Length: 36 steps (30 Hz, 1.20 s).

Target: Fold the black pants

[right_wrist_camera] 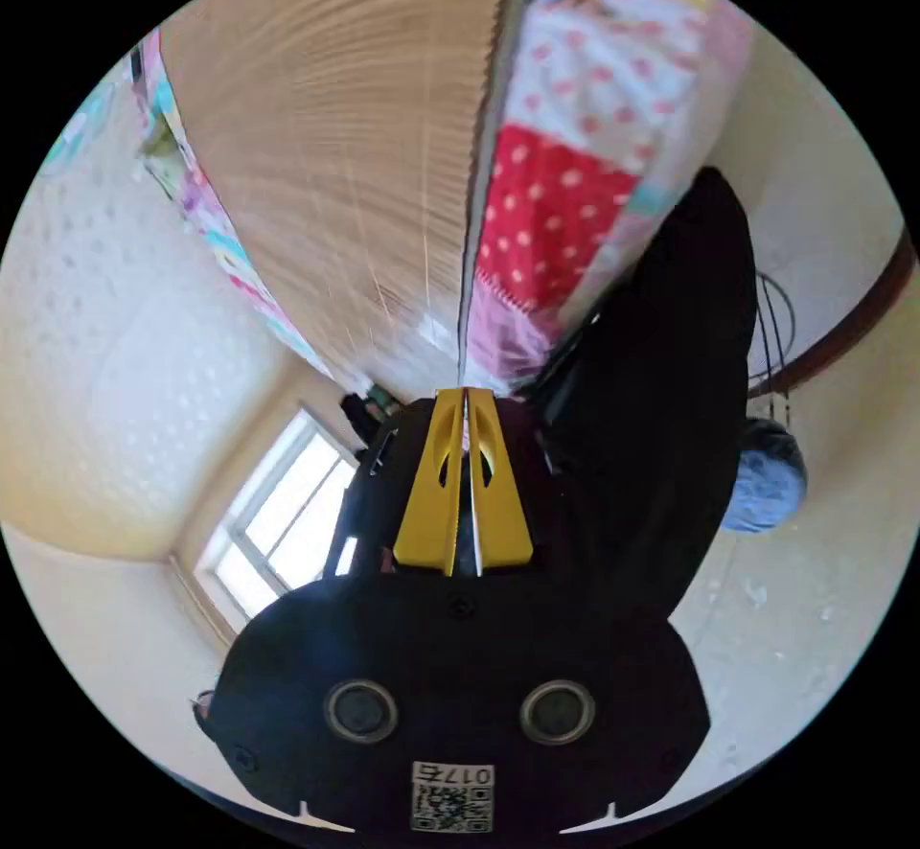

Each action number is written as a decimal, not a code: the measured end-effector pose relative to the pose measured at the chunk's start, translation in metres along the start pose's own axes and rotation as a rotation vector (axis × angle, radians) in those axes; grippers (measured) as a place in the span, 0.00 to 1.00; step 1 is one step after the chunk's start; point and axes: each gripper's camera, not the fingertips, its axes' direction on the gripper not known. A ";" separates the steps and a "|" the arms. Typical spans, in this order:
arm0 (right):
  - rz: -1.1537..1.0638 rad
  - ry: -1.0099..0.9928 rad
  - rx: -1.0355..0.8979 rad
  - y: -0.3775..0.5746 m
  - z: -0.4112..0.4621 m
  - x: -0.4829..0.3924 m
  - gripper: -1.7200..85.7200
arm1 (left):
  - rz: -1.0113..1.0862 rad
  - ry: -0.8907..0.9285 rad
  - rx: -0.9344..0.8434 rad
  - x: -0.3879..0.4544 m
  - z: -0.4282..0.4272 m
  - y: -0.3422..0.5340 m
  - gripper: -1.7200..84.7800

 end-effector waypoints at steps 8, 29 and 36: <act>0.081 -0.701 0.377 0.078 -0.030 0.128 0.03 | 0.553 -0.309 -0.207 0.181 0.074 0.010 0.08; -0.066 -1.497 0.901 0.024 -0.104 0.135 0.09 | 0.991 -0.618 -0.220 0.213 0.313 0.151 0.07; -0.030 -1.163 0.945 0.023 -0.168 0.131 0.14 | 0.992 -0.402 -0.013 0.162 0.280 0.151 0.07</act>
